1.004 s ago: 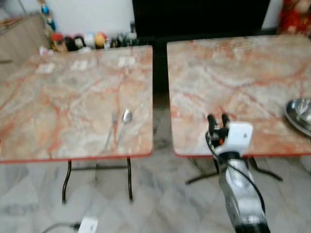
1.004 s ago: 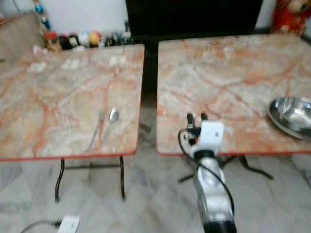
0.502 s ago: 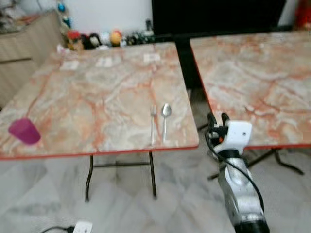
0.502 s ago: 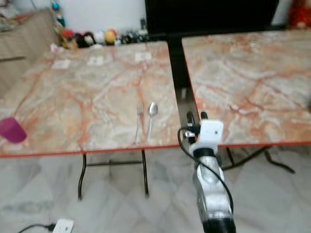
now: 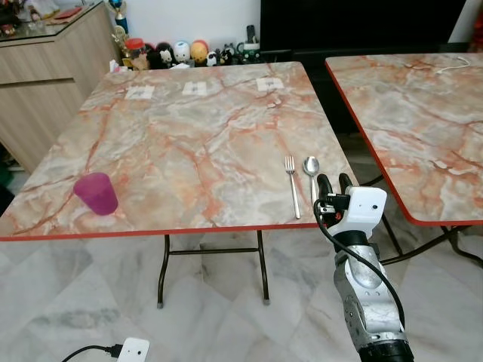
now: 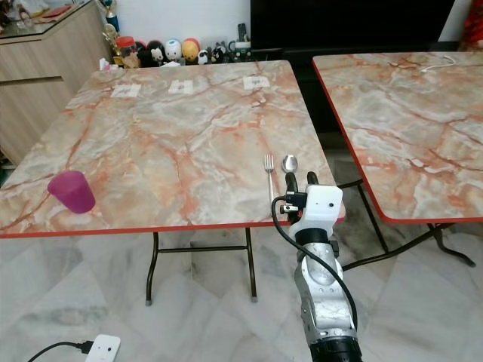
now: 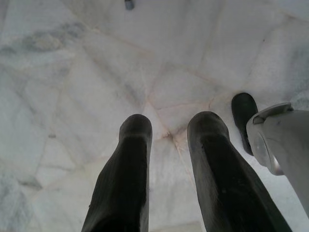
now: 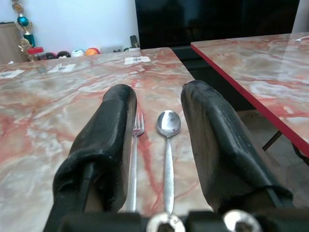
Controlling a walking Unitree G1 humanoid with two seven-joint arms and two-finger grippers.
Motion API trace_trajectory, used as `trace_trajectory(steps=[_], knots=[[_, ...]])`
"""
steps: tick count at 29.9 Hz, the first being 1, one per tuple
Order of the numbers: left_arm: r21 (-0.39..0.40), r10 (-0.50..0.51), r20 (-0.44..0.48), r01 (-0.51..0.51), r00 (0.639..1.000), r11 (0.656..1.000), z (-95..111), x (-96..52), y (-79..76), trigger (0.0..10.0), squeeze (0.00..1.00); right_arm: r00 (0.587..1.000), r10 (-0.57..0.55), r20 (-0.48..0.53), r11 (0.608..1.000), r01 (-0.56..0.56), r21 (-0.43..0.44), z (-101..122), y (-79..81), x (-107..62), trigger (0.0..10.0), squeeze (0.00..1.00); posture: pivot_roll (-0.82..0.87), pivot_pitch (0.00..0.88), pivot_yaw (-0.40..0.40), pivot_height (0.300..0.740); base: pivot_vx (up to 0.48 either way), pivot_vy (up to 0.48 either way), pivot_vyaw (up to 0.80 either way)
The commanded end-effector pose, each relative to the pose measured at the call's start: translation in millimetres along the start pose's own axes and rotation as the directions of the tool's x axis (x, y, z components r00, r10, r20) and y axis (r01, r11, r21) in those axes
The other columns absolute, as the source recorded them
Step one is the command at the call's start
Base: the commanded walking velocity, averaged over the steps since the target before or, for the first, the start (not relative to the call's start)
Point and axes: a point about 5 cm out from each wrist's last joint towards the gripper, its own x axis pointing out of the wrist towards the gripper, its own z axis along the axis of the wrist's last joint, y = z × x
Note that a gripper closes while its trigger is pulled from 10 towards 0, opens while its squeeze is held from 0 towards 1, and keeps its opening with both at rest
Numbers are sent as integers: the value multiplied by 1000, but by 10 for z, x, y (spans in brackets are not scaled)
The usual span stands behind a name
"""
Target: Setting the table
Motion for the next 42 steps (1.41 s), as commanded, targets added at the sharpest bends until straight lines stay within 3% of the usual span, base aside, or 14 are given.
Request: trace_trajectory(steps=[1,22,28,34,40,41,42], knots=[[7,-5,-9,5,1000,1000,-13,0,-18,10000,0,1000,0,-2,1000,0,-6,-2,3,3,10000,0,-134,23,55,740,274,0,0],[16,-15,-1,15,1000,1000,9,3,-19,10000,0,998,15,-56,1000,-16,-16,-100,6,-36,10000,0,-138,31,60,740,304,0,0],[28,-16,-5,16,1000,999,0,2,-22,10000,0,996,46,-82,999,-45,20,-144,40,-46,10000,0,-137,27,60,740,0,0,0],[33,-20,-6,21,1000,999,0,2,-32,10000,0,979,107,-172,994,-107,10,-270,103,-4,10000,0,-138,20,62,740,0,0,0],[43,-27,-3,27,1000,999,18,7,-54,10000,0,954,47,-295,999,-37,40,-432,53,153,10000,0,-128,8,70,740,0,0,0],[44,-27,-3,27,1000,999,19,8,-55,10000,0,952,28,-306,999,-16,43,-438,40,181,10000,890,-128,5,71,740,0,0,0],[45,-27,-3,27,1000,999,22,8,-56,10000,0,946,-6,-324,999,22,45,-444,13,227,10000,1000,-128,5,71,740,0,0,0]])
